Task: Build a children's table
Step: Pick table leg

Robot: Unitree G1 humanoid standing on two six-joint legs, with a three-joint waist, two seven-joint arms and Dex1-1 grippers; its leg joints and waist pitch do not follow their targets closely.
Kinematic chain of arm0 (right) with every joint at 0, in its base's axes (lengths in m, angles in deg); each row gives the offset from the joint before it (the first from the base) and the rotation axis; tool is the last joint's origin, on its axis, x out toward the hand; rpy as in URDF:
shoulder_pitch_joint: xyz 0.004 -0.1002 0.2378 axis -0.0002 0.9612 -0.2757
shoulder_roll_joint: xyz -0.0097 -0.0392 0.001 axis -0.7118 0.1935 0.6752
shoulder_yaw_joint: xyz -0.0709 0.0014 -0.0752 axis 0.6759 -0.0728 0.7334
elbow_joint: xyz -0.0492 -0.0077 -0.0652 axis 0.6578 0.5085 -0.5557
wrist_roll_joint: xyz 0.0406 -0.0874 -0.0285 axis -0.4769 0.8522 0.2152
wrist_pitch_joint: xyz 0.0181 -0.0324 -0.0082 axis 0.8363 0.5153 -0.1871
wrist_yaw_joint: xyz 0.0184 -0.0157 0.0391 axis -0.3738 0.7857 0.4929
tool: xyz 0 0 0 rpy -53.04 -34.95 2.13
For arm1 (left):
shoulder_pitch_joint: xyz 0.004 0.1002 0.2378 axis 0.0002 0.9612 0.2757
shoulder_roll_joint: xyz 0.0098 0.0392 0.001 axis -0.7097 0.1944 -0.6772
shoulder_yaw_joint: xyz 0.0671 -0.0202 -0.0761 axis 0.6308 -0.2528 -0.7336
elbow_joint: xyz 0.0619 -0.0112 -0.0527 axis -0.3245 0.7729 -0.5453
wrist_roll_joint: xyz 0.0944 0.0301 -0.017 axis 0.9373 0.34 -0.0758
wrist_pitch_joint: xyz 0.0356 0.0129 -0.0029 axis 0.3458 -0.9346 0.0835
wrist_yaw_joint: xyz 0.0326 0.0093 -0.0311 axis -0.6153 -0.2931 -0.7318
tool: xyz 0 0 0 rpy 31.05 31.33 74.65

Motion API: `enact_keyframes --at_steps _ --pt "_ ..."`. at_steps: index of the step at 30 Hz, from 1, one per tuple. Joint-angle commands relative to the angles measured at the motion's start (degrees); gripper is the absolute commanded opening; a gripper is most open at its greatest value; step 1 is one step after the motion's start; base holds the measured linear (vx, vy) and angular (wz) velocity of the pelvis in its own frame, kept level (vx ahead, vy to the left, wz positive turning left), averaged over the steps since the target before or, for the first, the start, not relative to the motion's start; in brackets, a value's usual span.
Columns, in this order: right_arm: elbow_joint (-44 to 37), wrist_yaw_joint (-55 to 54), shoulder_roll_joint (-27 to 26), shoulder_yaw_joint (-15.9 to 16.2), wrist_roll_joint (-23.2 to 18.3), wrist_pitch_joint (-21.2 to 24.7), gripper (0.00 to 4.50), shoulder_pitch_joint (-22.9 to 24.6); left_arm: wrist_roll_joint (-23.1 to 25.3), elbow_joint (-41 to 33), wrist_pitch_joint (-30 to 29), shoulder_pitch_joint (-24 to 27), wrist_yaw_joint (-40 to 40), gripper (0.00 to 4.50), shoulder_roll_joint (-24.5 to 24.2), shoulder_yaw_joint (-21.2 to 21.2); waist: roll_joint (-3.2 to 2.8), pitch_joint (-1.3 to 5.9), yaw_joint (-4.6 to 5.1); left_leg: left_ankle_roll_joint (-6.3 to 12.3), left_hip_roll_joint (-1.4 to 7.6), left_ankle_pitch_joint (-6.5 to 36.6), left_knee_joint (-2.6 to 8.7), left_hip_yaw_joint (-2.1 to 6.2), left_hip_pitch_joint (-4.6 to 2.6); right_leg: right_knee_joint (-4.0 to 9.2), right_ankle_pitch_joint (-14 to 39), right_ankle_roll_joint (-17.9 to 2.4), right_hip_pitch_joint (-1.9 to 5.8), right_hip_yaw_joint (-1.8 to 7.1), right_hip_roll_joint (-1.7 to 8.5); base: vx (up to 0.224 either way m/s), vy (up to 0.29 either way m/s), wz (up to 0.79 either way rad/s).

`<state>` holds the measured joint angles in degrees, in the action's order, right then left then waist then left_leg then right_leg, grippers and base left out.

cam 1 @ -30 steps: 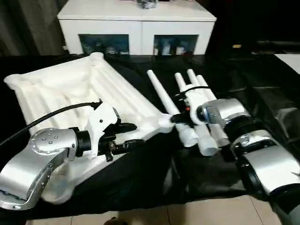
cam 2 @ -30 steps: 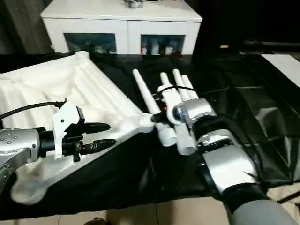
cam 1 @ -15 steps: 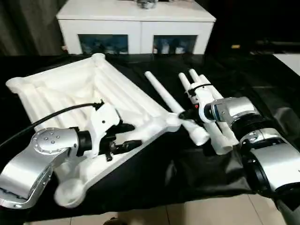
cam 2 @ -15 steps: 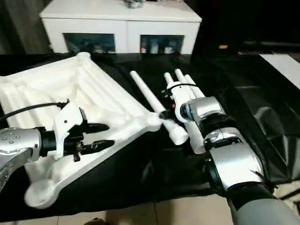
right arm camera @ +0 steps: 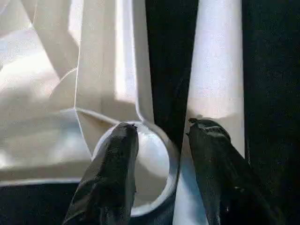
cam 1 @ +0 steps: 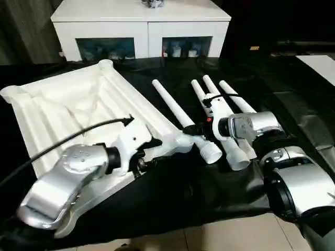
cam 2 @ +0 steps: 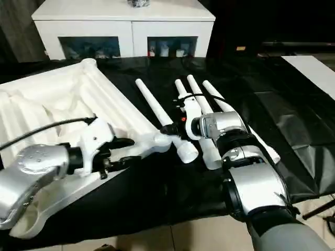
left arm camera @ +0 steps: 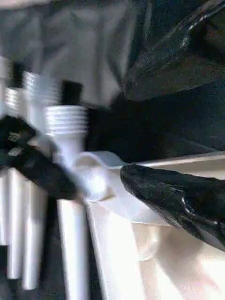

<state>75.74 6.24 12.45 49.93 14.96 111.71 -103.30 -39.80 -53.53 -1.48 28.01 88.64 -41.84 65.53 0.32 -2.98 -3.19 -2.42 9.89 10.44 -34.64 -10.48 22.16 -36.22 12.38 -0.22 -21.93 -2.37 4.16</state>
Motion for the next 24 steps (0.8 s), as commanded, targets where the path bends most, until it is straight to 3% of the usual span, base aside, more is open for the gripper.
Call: enact_keyframes --at_steps 1,6,9,13,17,18,19,21,24 --pt "-2.06 -0.14 0.93 -0.48 -0.2 -0.2 2.17 0.74 1.8 0.86 0.48 -0.76 -1.09 2.58 0.06 1.0 -0.71 3.75 0.0 -3.07 3.09 11.19 4.14 0.96 -1.64 3.47 4.49 -14.12 1.67 2.18 3.66 0.0 0.0 0.0" --pt "-11.51 2.94 3.4 -0.97 -1.25 0.97 2.54 2.69 1.15 2.5 -0.63 0.41 -1.42 2.58 0.42 1.12 -0.58 4.02 -0.24 -1.76 2.93 7.19 3.84 0.87 -1.46 3.04 -1.04 -14.22 1.96 2.04 3.41 0.0 0.0 0.0" --pt "-23.48 4.49 5.05 -2.02 -3.98 3.09 2.54 5.87 2.76 4.58 0.67 0.53 -2.93 2.58 1.28 1.22 -0.29 4.06 -0.45 -0.65 2.94 5.45 3.74 0.86 -1.41 2.98 -3.32 -13.42 2.19 2.15 3.4 0.0 0.0 0.0" --pt "-40.03 5.47 7.57 -2.99 -7.1 5.7 2.54 11.79 3.5 6.92 0.78 0.23 -3.23 2.58 2.22 2.28 -0.29 3.84 -0.68 -0.26 3.03 6.63 3.96 0.9 -1.61 3.44 -0.24 -12.45 2.03 2.25 3.45 0.0 0.0 0.0" --pt "-56.2 5.05 11.61 -1.29 -4.46 2.38 2.54 21.75 3.48 8.24 -1.59 0.2 -3.31 2.58 2.81 3.37 -0.38 3.58 -1.21 -1.54 3.26 8.41 4.18 0.87 -1.91 3.97 3.06 -10.56 1.7 2.46 3.5 0.0 0.0 0.0" --pt "-60.51 4.28 12.97 -0.34 -2.67 1.24 2.57 25.11 3.42 8.68 -1.85 0.02 -3.52 2.29 3.25 3.46 -0.34 3.62 -1.35 -1.8 3.1 9.05 4.36 0.92 -1.89 4.07 4.39 -10.15 1.77 2.38 3.41 0.0 0.0 0.0" --pt "-62.79 3.9 13.49 -0.18 -2.16 1.04 2.57 27.08 3.47 9.05 -2.14 -0.36 -4.01 2.21 3.7 3.31 -0.7 3.56 -1.31 -2.24 3.04 9.89 4.42 0.96 -1.91 4.24 5.28 -10.03 1.6 2.44 3.33 0.0 0.0 0.0" --pt "-66.39 3.38 14.12 -0.42 -2.82 2.69 2.57 29.66 3.51 9.5 -2.24 -0.91 -4.11 2.21 4.21 3.17 -0.53 3.51 -1.27 -2.54 3.02 11.17 4.52 1.01 -1.86 4.45 6.64 -9.99 1.65 2.56 3.44 0.0 0.0 0.0" --pt "-72.83 2.24 14.92 -0.73 -4.28 6.22 2.57 34.1 4.39 10.54 -1.95 -1.99 -3.96 1.85 4.34 3.56 -0.85 3.42 -1.17 -2.34 3.06 12.87 4.67 1.25 -1.84 4.66 9.14 -9.79 1.67 2.57 3.54 0.0 0.0 0.0"
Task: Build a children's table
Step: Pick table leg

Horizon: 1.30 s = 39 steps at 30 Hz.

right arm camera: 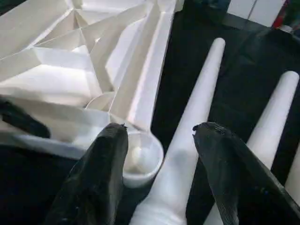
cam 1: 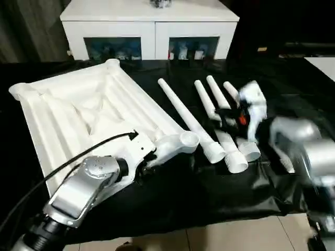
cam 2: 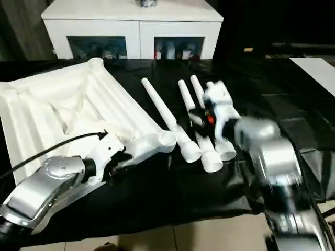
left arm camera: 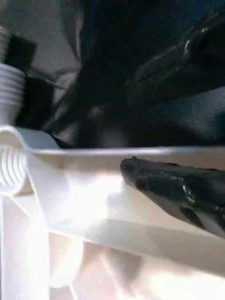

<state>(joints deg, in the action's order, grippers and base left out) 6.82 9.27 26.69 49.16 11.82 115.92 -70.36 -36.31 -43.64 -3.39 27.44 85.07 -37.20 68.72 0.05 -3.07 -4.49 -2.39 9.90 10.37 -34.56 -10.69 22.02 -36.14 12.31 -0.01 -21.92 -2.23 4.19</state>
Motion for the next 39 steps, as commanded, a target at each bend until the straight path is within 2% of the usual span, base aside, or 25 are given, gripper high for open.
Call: enact_keyframes --at_steps 1,2,3,4,5,7,12,13,15,18,21,25,30,33,35,37,38,39 --pt "-4.21 -0.83 0.71 0.05 -1.22 2.15 2.57 1.38 0.99 0.76 -0.02 -1.46 -0.4 1.8 -0.33 0.42 -0.43 3.42 0.22 -2.24 3.01 13.21 4.56 1.38 -1.79 4.83 9.75 -9.48 1.52 2.52 3.42 0.0 0.0 0.0" --pt "-7.27 -1.28 0.96 0.14 -2.08 3.63 2.57 3.65 1.81 2.03 0.13 -1.83 -0.68 1.8 -0.42 0.71 -0.65 3.42 0.31 -2.23 2.96 13.32 4.57 1.46 -1.74 4.8 9.89 -9.45 1.57 2.54 3.43 0.0 0.0 0.0" --pt "-8.12 -1.37 0.99 0.13 -2.31 3.95 2.57 4.3 2.21 2.53 0.26 -1.97 -0.89 1.78 -0.47 0.83 -0.57 3.36 0.38 -2.07 2.97 13.59 4.6 1.46 -1.7 5.02 10.24 -9.07 1.53 2.55 3.41 0.0 0.0 0.0" --pt "-9.83 -1.52 1.03 0.12 -2.76 4.57 2.57 5.62 3.04 3.58 0.49 -2.29 -1.34 1.7 -0.6 1.05 -0.52 3.36 0.55 -1.99 2.95 13.65 4.66 1.55 -1.57 5.02 10.6 -8.91 1.6 2.5 3.4 0.0 0.0 0.0" --pt "-10.24 -1.55 1.03 0.12 -2.86 4.72 2.57 5.93 3.23 3.84 0.54 -2.38 -1.44 1.52 -0.64 1.1 -0.72 3.48 0.51 -1.99 2.95 13.45 4.57 1.57 -1.66 4.96 10.41 -8.82 1.55 2.53 3.43 0.0 0.0 0.0" --pt "-12.08 -1.88 0.92 0.14 -2.7 5.19 2.57 7.44 3.86 4.81 0.76 -2.65 -1.3 1.38 -1.1 1.29 -0.76 3.62 0.94 -1.87 2.96 12.42 4.55 1.69 -1.48 4.75 8.54 -9.35 1.61 2.43 3.41 0.0 0.0 0.0" --pt "-13.1 -3.13 0.98 0.14 -2.87 6.26 2.57 8.33 4.52 4.95 0.26 -2.2 0.27 0.87 -3.52 1.67 -0.94 3.49 1.26 -1.76 2.95 13.17 4.56 1.66 -1.56 4.76 8.94 -10.48 1.52 2.41 3.51 0.0 0.0 0.0" --pt "-13.14 -3.29 0.98 0.2 -2.92 6.35 2.57 8.33 4.58 4.96 0.31 -2.13 0.4 0.87 -3.76 1.63 -0.93 3.46 1.27 -1.79 2.95 13.28 4.57 1.65 -1.58 4.78 9.13 -10.5 1.51 2.41 3.51 0.0 0.0 0.0" --pt "-13.71 -3.74 0.97 0.25 -3.41 6.85 2.57 8.5 4.71 5.16 0.36 -1.96 0.56 0.56 -4.02 1.08 -0.93 3.39 1.33 -2.03 2.96 13.93 4.62 1.65 -1.66 4.81 10.1 -10.44 1.44 2.43 3.5 0.0 0.0 0.0" --pt "-14.35 -4.01 0.81 0.53 -3.8 7.39 2.57 8.84 4.82 5.44 0.75 -1.62 0.93 0.46 -4.91 0.11 -0.85 3.33 1.24 -2.14 3.01 14.24 4.67 1.67 -1.67 4.91 11.02 -9.95 1.4 2.49 3.57 0.0 0.0 0.0" --pt "-14.91 -3.75 1.0 1.3 -3.84 7.57 2.57 9.55 4.66 5.87 1.5 -1.1 1.43 0.09 -7.01 -1.44 -0.85 3.36 1.32 -2.18 2.97 13.94 4.69 1.72 -1.62 4.82 10.49 -9.81 1.37 2.43 3.52 0.0 0.0 0.0" --pt "-14.88 -4.24 1.01 1.99 -3.64 7.4 2.57 10.08 4.59 7.05 2.55 -0.34 2.94 0.04 -10.92 -3.61 -1.01 3.37 1.58 -2.43 2.86 14.37 4.76 1.75 -1.56 4.73 10.18 -9.83 1.37 2.41 3.43 0.0 0.0 0.0" --pt "-14.71 -5.12 1.43 2.28 -3.69 7.25 2.57 10.21 3.53 3.82 1.84 2.18 5.19 0.04 -14.71 -5.38 -1.21 3.43 2.06 -2.8 2.94 14.04 4.84 1.82 -1.58 4.38 7.85 -10.68 1.43 2.35 3.45 0.0 0.0 0.0" --pt "-14.69 -5.65 1.26 2.14 -3.67 7.12 2.57 10.24 2.32 1.03 0.94 3.47 6.28 0.04 -15.53 -5.41 -1.24 3.43 1.97 -2.61 2.98 13.71 4.75 1.67 -1.78 4.3 6.64 -11.3 1.32 2.39 3.44 0.0 0.0 0.0" --pt "-14.43 -6.06 0.92 1.91 -3.81 7.06 2.57 10.05 0.92 -0.64 -0.8 4.03 7.11 0.57 -15.57 -5.75 -1.13 3.4 1.93 -2.57 2.98 13.6 4.78 1.62 -1.78 4.21 6.55 -11.5 1.38 2.41 3.48 0.0 0.0 0.0" --pt "-14.32 -6.18 0.81 1.85 -3.84 7.05 2.57 9.96 0.07 -1.11 -1.69 4.17 7.67 0.6 -15.53 -5.97 -1.21 3.31 1.79 -2.66 2.96 13.94 4.81 1.59 -1.86 4.32 7.47 -11.39 1.28 2.41 3.47 0.0 0.0 0.0" --pt "-13.9 -6.39 0.65 1.86 -3.9 7.07 2.57 9.54 -0.4 -2.13 -1.87 4.41 8.31 0.6 -15.92 -6.42 -0.89 3.24 1.78 -2.65 2.93 14.4 4.81 1.53 -1.85 4.47 8.24 -11.29 1.25 2.43 3.44 0.0 0.0 0.0" --pt "-13.72 -6.47 0.62 1.87 -3.94 7.08 2.57 9.36 -0.25 -2.55 -1.58 4.53 8.34 0.8 -16.13 -6.59 -1.03 3.18 1.64 -2.63 2.95 14.73 4.83 1.55 -1.88 4.51 9.31 -11.08 1.2 2.48 3.51 0.0 0.0 0.0"
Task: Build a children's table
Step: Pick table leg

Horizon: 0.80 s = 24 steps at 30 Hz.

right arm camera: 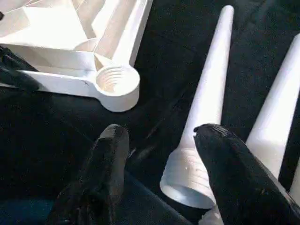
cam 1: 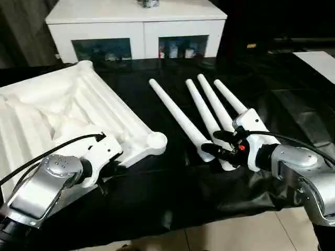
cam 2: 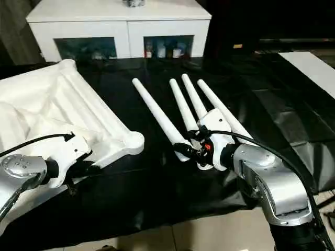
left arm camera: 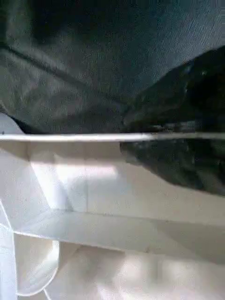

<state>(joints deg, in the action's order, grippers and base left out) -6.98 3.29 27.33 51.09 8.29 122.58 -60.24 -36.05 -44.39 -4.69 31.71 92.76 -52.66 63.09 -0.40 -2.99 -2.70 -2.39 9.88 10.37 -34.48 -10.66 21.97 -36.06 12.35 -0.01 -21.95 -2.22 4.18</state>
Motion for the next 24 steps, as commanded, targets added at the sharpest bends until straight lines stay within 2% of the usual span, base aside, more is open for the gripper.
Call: enact_keyframes --at_steps 1,3,5,7,9,11,12,13,14,15,16,18,19,21,22,23,24 --pt "0.36 -0.61 -0.14 -0.11 -0.62 0.5 2.57 -1.04 -0.86 -2.36 -0.2 0.39 0.86 0.92 -0.77 -1.47 -0.37 3.06 -0.23 -2.69 2.96 15.15 4.75 1.49 -1.87 4.57 10.43 -10.71 1.18 2.5 3.54 0.0 0.0 0.0" --pt "0.68 -0.64 -0.25 -0.18 -0.83 0.55 2.57 -1.33 -1.26 -2.85 -0.19 0.44 1.16 1.01 -0.88 -1.85 -0.39 3.06 -0.43 -2.81 3.01 15.06 4.77 1.52 -1.91 4.6 11.16 -10.42 1.13 2.52 3.61 0.0 0.0 0.0" --pt "1.62 -1.18 -0.64 -0.42 -1.24 1.29 2.83 -2.18 -2.24 -4.21 -0.77 0.52 1.68 1.12 -1.28 -2.6 -0.26 3.08 -0.56 -2.99 2.99 15.03 4.78 1.5 -1.94 4.54 11.42 -10.2 1.06 2.5 3.57 0.0 0.0 0.0" --pt "3.21 -2.18 -1.3 -0.74 -1.18 2.59 2.93 -3.41 -2.92 -4.99 -1.21 0.36 1.81 1.36 -1.31 -3.4 -0.39 3.2 -0.6 -3.0 2.82 13.95 4.67 1.51 -1.88 4.31 10.72 -10.36 1.07 2.46 3.52 0.0 0.0 0.0" --pt "10.49 -5.85 -3.68 -0.39 0.75 4.9 3.16 -8.39 -4.87 -6.28 -1.85 -0.69 1.68 1.43 -0.69 -6.2 -0.48 3.23 -0.49 -3.37 2.75 13.43 4.62 1.49 -1.89 4.22 10.14 -10.91 0.99 2.38 3.44 0.0 0.0 0.0" --pt "12.28 -6.76 -4.14 -0.06 1.5 5.13 3.27 -9.54 -5.27 -6.35 -2.0 -0.97 1.58 1.54 -0.43 -6.82 -0.57 3.3 -0.45 -4.08 2.65 13.12 4.53 1.42 -1.89 4.14 9.63 -11.38 0.96 2.34 3.38 0.0 0.0 0.0" --pt "16.9 -8.26 -5.22 0.82 2.98 4.91 3.43 -12.3 -5.85 -6.35 -1.55 -1.74 1.32 1.8 0.24 -7.84 -0.75 3.32 -0.56 -4.24 2.62 13.02 4.46 1.37 -1.97 4.09 8.91 -11.31 1.01 2.36 3.34 0.0 0.0 0.0" --pt "19.49 -9.05 -5.82 1.32 3.76 4.75 3.5 -13.82 -6.16 -6.34 -1.28 -2.17 1.17 1.84 0.61 -8.37 -0.61 3.32 -0.36 -4.43 2.49 12.74 4.48 1.36 -1.77 4.03 8.59 -11.55 1.14 2.31 3.29 0.0 0.0 0.0" --pt "25.26 -10.12 -6.86 2.47 5.25 3.32 3.5 -16.99 -6.96 -6.43 -1.85 -3.19 0.68 1.84 1.46 -9.11 -0.73 3.49 -0.47 -4.6 2.46 12.42 4.33 1.31 -1.93 3.91 8.18 -11.66 1.06 2.28 3.3 0.0 0.0 0.0" --pt "32.45 -11.25 -8.11 3.58 6.85 1.15 3.59 -20.92 -7.86 -6.89 -2.49 -4.1 0.59 1.86 2.31 -9.37 -0.7 3.3 -0.28 -5.03 2.38 13.07 4.42 1.34 -1.77 4.01 8.87 -12.18 1.05 2.22 3.29 0.0 0.0 0.0" --pt "37.03 -11.89 -8.86 4.23 7.81 -0.35 3.67 -23.41 -8.43 -7.21 -3.03 -4.66 0.59 1.93 2.83 -9.42 -0.78 3.53 -0.18 -5.51 2.42 13.17 4.12 1.29 -1.93 3.76 8.33 -12.8 0.91 2.26 3.51 0.0 0.0 0.0" --pt "47.11 -12.27 -10.65 4.58 8.57 -3.3 3.88 -28.95 -9.28 -8.42 -3.62 -4.85 1.49 2.22 2.99 -8.44 -0.85 3.76 -0.12 -5.65 2.37 12.05 3.9 1.29 -1.73 3.46 6.06 -13.64 1.12 2.19 3.56 0.0 0.0 0.0" --pt "51.97 -12.68 -11.28 4.79 9.26 -4.82 3.95 -31.63 -9.68 -9.14 -4.21 -4.75 1.76 2.28 3.1 -7.98 -0.61 3.77 -0.25 -5.05 2.39 10.62 3.93 1.19 -1.49 3.41 3.75 -13.5 1.55 2.19 3.35 0.0 0.0 0.0" --pt "58.86 -12.46 -12.21 4.79 9.96 -6.64 4.19 -35.38 -9.94 -10.29 -4.96 -4.53 2.15 2.38 3.09 -7.22 -0.69 3.82 -0.14 -4.28 2.38 8.91 3.78 1.1 -1.35 3.13 1.54 -14.09 1.66 2.08 3.27 0.0 0.0 0.0" --pt "61.13 -12.21 -12.43 4.97 10.35 -7.26 4.19 -36.55 -10.13 -10.76 -5.27 -4.4 2.22 2.38 3.19 -7.07 -0.43 3.94 -0.2 -3.73 2.47 7.54 3.61 1.02 -1.31 2.82 -0.21 -14.51 1.69 2.11 3.31 0.0 0.0 0.0" --pt "62.7 -12.0 -12.57 5.06 10.6 -7.76 4.31 -37.31 -10.29 -10.99 -5.46 -4.34 2.21 2.54 3.24 -7.01 -0.59 3.93 -0.39 -3.45 2.43 7.01 3.65 1.0 -1.31 2.91 -0.71 -14.4 1.81 2.04 3.22 0.0 0.0 0.0" --pt "67.5 -10.28 -13.04 6.02 11.32 -8.13 4.39 -39.53 -10.79 -12.32 -5.87 -3.82 2.16 2.66 3.38 -6.76 -0.25 4.04 -0.46 -2.95 2.52 5.58 3.5 0.91 -1.22 2.65 -2.73 -14.41 1.88 2.04 3.18 0.0 0.0 0.0"
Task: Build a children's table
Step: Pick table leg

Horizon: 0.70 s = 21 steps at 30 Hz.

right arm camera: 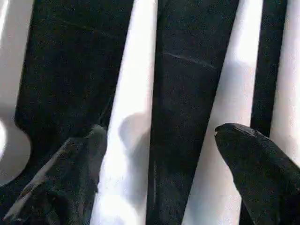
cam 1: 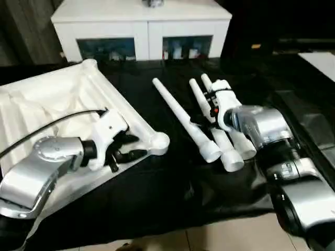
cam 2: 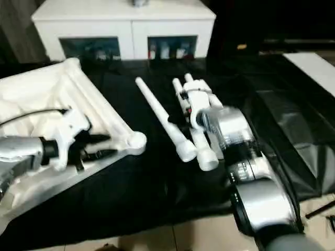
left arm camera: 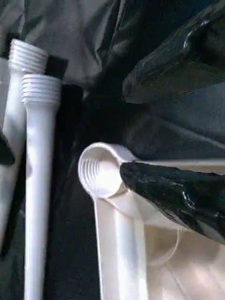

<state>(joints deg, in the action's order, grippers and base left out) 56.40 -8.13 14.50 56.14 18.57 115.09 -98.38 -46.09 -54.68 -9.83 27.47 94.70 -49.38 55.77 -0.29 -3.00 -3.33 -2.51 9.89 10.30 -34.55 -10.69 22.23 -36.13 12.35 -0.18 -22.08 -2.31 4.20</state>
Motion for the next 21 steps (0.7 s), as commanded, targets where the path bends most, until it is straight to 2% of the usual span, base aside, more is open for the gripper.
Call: enact_keyframes --at_steps 1,3,5,6,8,11,12,13,17,20,21 --pt "4.26 1.2 -0.23 1.0 1.06 -0.63 4.48 -1.46 -0.76 -2.07 -0.73 0.44 0.22 2.7 0.11 0.57 -0.56 4.14 0.13 -2.49 2.45 4.99 3.54 0.98 -1.47 2.65 -3.52 -14.67 2.09 1.98 3.13 0.0 0.0 0.0" --pt "10.05 1.81 -0.64 2.11 2.45 -1.93 4.5 -3.82 -0.87 -2.97 -0.94 0.74 0.07 2.73 -0.07 0.99 -0.15 4.0 0.05 -2.12 2.56 5.01 3.61 0.89 -1.37 2.76 -3.22 -14.88 2.14 1.99 3.2 0.0 0.0 0.0" --pt "12.62 2.18 -0.93 2.29 2.8 -2.47 4.5 -4.77 -0.94 -3.28 -1.08 0.86 -0.04 3.02 -0.16 1.15 -0.31 3.95 0.01 -2.31 2.72 6.46 3.53 0.84 -1.48 2.78 -1.22 -15.05 1.98 2.03 3.42 0.0 0.0 0.0" --pt "17.37 3.34 -1.54 2.33 3.43 -3.2 4.5 -6.31 -1.16 -3.98 -1.43 1.22 -0.19 3.09 -0.26 1.38 -0.12 3.73 0.01 -2.47 2.72 7.41 3.67 0.8 -1.39 2.97 0.3 -14.64 2.0 2.06 3.34 0.0 0.0 0.0" --pt "19.26 4.18 -1.84 2.24 3.63 -3.63 4.5 -6.82 -1.24 -4.28 -1.6 1.37 -0.26 3.14 -0.3 1.44 -0.25 3.68 0.07 -2.8 2.79 9.22 3.74 0.86 -1.51 3.05 2.96 -14.55 1.86 2.09 3.51 0.0 0.0 0.0" --pt "22.21 5.75 -2.27 2.0 3.83 -4.07 4.5 -7.41 -1.04 -4.78 -1.64 1.59 -0.53 3.35 -0.47 1.57 -0.12 3.5 0.07 -3.23 2.95 10.96 3.89 0.92 -1.54 3.22 5.44 -14.09 1.7 2.16 3.6 0.0 0.0 0.0" --pt "23.1 6.39 -2.37 1.77 3.6 -4.02 4.33 -7.7 -1.11 -4.89 -1.66 1.62 -0.64 3.53 -0.48 1.5 -0.12 3.48 0.05 -3.34 2.93 11.27 3.93 0.91 -1.59 3.27 5.83 -13.79 1.68 2.17 3.55 0.0 0.0 0.0" --pt "23.99 6.62 -2.39 1.71 3.72 -4.52 4.22 -7.97 -1.2 -4.99 -1.67 1.68 -0.71 3.54 -0.52 1.46 0.1 3.54 0.06 -3.31 2.97 11.09 3.95 0.91 -1.61 3.24 5.64 -13.69 1.68 2.16 3.52 0.0 0.0 0.0" --pt "26.36 9.05 -2.65 1.08 3.67 -5.21 3.89 -8.55 -1.1 -5.14 -1.43 1.82 -1.01 3.91 -0.52 1.44 -0.01 3.63 -0.08 -3.19 2.96 10.28 3.88 0.89 -1.51 3.09 4.7 -13.93 1.69 2.1 3.55 0.0 0.0 0.0" --pt "27.78 10.23 -2.79 1.54 4.84 -6.14 3.71 -8.59 -0.99 -5.26 -1.4 1.89 -1.21 3.96 -0.48 1.5 0.13 3.72 -0.06 -2.85 2.96 9.38 3.8 0.88 -1.41 2.95 3.49 -14.21 1.77 2.04 3.55 0.0 0.0 0.0" --pt "28.24 10.53 -2.78 1.85 5.29 -6.43 3.58 -8.26 -0.9 -5.32 -1.29 1.9 -1.37 4.23 -0.37 1.54 0.08 3.75 -0.08 -2.72 2.96 8.83 3.78 0.88 -1.39 2.86 2.99 -14.37 1.81 2.01 3.54 0.0 0.0 0.0"
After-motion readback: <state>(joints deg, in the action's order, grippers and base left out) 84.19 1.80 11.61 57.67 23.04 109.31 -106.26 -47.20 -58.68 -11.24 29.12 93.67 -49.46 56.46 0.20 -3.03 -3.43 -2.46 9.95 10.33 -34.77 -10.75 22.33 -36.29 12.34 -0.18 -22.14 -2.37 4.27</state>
